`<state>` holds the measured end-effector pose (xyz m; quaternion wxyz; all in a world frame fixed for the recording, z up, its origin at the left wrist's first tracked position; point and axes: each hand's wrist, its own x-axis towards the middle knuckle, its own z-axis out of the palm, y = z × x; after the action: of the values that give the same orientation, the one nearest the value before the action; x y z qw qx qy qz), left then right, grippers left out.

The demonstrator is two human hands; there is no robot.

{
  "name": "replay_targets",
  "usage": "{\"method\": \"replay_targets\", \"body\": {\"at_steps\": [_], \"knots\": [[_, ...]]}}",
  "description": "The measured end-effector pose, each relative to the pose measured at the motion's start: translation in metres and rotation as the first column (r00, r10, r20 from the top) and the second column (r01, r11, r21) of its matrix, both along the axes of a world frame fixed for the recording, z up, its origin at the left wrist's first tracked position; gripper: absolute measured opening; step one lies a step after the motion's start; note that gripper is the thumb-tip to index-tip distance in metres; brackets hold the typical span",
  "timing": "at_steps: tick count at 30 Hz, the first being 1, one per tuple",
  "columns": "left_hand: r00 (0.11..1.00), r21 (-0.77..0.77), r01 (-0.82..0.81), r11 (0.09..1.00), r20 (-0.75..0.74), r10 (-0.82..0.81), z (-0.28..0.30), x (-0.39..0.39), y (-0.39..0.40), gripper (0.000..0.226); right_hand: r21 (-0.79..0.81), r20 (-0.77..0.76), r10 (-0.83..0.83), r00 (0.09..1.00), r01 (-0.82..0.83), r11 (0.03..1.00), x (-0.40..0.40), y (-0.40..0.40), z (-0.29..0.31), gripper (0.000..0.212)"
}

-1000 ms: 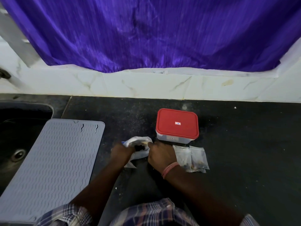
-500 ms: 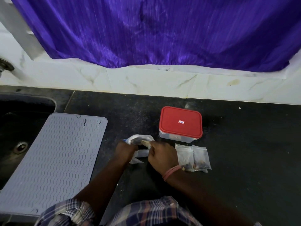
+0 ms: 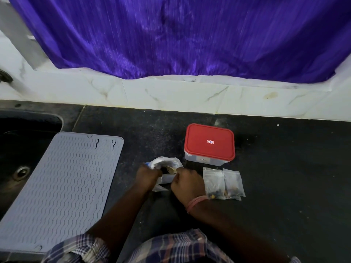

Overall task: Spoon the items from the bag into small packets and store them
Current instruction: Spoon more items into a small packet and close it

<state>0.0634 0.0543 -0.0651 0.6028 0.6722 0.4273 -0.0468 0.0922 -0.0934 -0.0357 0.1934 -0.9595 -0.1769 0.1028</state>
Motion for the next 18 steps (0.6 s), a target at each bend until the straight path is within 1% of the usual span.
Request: {"method": "replay_targets", "body": {"at_steps": [2,5,7,9,11,12,13,14,15,16,18], "knots": [[1.000,-0.028,-0.011,1.000,0.009,0.012,-0.002,0.001,0.000,0.031,0.057,-0.019,-0.077,0.997,0.078,0.995,-0.001,0.002,-0.003,0.025],[0.999,-0.067,-0.035,0.997,-0.006,0.035,-0.005,-0.001,-0.001,0.031,0.108,-0.051,-0.111,0.992,0.116,0.987,-0.004,0.000,-0.007,0.018],[0.999,-0.053,-0.044,0.998,-0.016,0.043,-0.008,-0.003,-0.002,0.026,0.087,-0.012,-0.058,0.998,0.058,0.995,-0.003,-0.006,-0.010,0.015],[0.999,-0.032,-0.028,0.999,-0.021,0.027,-0.006,-0.005,-0.004,0.023,-0.020,0.032,0.055,0.998,-0.054,0.998,-0.004,-0.010,-0.010,0.018],[1.000,-0.030,-0.026,0.999,-0.014,0.026,-0.003,-0.002,-0.005,0.033,-0.074,0.021,0.093,0.995,-0.091,0.993,-0.006,-0.006,-0.009,0.025],[0.999,-0.033,-0.030,0.999,-0.015,0.030,-0.004,0.000,-0.005,0.042,-0.054,0.002,0.067,0.998,-0.067,0.996,-0.006,-0.004,-0.007,0.025],[0.999,-0.050,-0.044,0.998,-0.018,0.043,-0.005,0.002,-0.005,0.047,-0.016,-0.036,0.008,0.999,-0.009,1.000,-0.005,-0.001,-0.008,0.026],[0.998,-0.074,-0.060,0.995,-0.017,0.059,-0.006,0.005,-0.007,0.045,0.042,-0.092,-0.074,0.993,0.078,0.996,-0.004,-0.001,-0.007,0.027],[0.997,-0.093,-0.079,0.993,-0.020,0.077,-0.003,0.005,-0.009,0.037,0.105,-0.157,-0.153,0.976,0.170,0.980,-0.001,-0.002,-0.009,0.028],[0.996,-0.114,-0.088,0.990,-0.023,0.086,-0.001,0.006,-0.011,0.030,0.161,-0.233,-0.219,0.948,0.259,0.952,0.002,-0.003,-0.010,0.029],[0.997,-0.130,-0.075,0.989,-0.021,0.073,-0.002,0.005,-0.014,0.024,0.237,-0.385,-0.298,0.873,0.406,0.882,0.003,-0.005,-0.009,0.029]]}}
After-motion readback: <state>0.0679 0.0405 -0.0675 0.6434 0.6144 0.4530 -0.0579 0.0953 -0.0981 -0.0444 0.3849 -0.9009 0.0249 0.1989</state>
